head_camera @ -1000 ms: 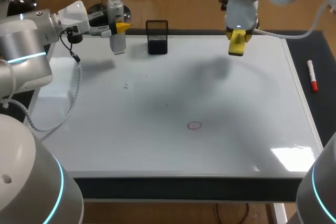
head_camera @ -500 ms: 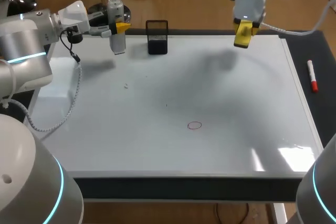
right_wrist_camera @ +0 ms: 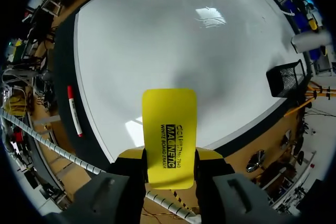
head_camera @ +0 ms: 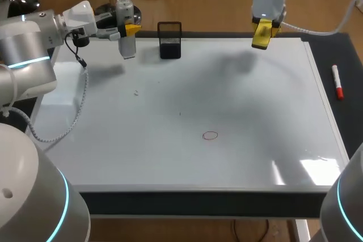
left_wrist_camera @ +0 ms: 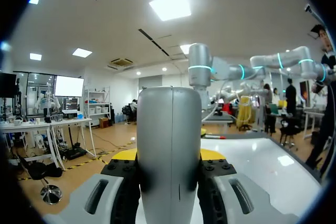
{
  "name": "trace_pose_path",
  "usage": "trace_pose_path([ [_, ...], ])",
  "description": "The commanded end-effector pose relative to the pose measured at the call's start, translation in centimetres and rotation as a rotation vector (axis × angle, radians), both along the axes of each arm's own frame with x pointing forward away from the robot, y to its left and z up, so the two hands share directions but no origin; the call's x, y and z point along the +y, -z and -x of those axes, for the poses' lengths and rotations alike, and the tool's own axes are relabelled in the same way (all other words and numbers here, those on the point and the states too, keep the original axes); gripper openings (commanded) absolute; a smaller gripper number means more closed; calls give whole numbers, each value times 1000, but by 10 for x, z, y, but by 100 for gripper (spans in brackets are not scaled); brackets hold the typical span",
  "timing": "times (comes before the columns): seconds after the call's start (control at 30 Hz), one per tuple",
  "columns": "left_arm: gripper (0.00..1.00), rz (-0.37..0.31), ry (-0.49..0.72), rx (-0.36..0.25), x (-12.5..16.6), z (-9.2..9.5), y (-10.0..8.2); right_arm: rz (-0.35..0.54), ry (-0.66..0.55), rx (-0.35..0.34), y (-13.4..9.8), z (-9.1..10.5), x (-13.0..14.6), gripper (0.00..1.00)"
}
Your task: Pick up the inspection probe, press it on each red-marked spot on the whiteboard one by one, put down the probe, pick up the eraser, and wipe off all the red marks.
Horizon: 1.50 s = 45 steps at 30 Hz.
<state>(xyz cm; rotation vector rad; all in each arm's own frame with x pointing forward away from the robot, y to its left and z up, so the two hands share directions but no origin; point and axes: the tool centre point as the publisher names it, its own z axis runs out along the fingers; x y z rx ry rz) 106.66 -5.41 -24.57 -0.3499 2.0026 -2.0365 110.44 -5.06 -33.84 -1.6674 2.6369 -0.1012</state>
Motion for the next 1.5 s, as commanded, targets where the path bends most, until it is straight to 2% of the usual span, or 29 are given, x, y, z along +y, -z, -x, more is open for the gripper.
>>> trace_pose_path([
  [0.03, 0, 1, -3, -2, -1, 0, 0, 16, 7, -28, -9, 8, -1, 0],
  [1.17, 0, 1, -3, -2, -1, 0, 0, 16, 7, -28, -9, 8, -1, 0],
  [1.4, 0, 34, 39, 1, -17, 44, -8, 16, 7, -28, -9, 8, -1, 0],
  [1.5, 0, 40, 59, -15, -27, 70, -18, 16, 7, -28, -9, 8, -1, 0],
])
